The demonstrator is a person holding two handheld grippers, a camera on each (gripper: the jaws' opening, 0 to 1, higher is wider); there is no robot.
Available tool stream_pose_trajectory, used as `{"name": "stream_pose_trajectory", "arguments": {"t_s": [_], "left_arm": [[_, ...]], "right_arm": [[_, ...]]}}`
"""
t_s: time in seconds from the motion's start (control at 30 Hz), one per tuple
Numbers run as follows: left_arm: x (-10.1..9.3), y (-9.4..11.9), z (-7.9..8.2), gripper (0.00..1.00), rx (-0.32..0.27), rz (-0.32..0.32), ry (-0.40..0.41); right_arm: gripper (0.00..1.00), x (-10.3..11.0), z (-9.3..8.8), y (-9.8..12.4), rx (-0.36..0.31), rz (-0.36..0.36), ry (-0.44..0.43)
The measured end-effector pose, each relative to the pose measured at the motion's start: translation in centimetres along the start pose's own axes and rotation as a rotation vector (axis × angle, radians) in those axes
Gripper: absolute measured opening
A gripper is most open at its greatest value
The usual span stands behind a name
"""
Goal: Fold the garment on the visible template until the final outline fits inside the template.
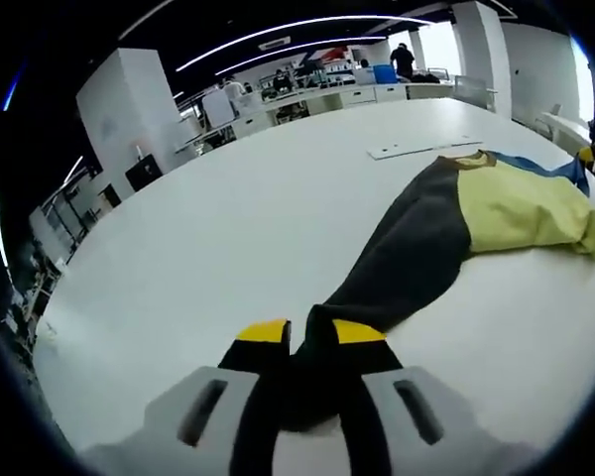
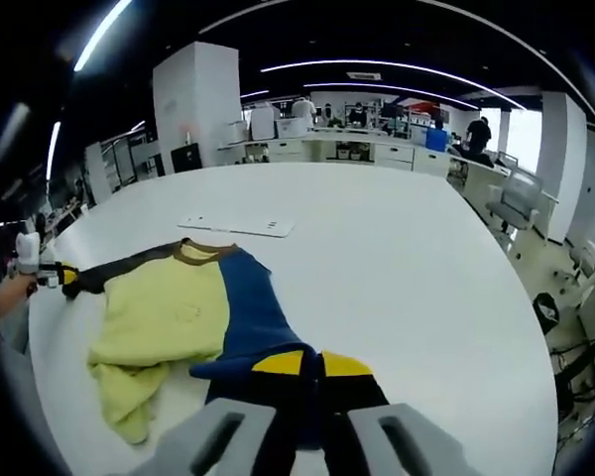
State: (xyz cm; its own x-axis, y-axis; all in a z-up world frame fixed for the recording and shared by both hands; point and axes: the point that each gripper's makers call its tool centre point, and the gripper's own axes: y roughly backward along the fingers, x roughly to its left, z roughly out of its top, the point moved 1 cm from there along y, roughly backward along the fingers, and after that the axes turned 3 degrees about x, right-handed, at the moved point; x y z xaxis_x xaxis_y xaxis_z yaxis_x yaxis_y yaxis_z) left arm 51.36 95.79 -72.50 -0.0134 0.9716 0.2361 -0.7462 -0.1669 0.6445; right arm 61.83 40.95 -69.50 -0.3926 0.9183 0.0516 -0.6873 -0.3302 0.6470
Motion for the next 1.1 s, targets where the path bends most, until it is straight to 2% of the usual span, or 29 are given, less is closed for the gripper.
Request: {"name": "stream_pose_trajectory", "arguments": {"t_s": [0.17,0.47,0.6,0.73,0.9,1.1], "left_arm": [[-0.7,1.2,0.6,0.41,-0.03,-0.046,0.044],[-2.9,3.6,1.2,0.67,-0.087,-0.128,0.005],[-3.8,4.6,1.6,0.78,-0.119,-0.165,0.008],[-4.4,5.7,1.8,0.83,-0.141,-0.189,-0.01],[-4.7,6.6,1.3,0.83,-0.13,-0.187,-0.064],[-4.6,7.7,1.5,0.86,-0.163,-0.177,-0.056]], "right_arm": [[0.0,0.2,0.4,0.1,-0.006,0.008,-0.008],[0.0,1.9,2.2,0.5,-0.023,0.027,-0.02],[0.0,3.5,3.2,0.7,-0.029,0.052,-0.019],[0.0,5.8,4.4,0.7,-0.048,0.085,0.01],[0.0,8.9,5.3,0.7,-0.052,0.125,0.065],[0.0,12.9,5.8,0.8,-0.058,0.194,0.137]]}}
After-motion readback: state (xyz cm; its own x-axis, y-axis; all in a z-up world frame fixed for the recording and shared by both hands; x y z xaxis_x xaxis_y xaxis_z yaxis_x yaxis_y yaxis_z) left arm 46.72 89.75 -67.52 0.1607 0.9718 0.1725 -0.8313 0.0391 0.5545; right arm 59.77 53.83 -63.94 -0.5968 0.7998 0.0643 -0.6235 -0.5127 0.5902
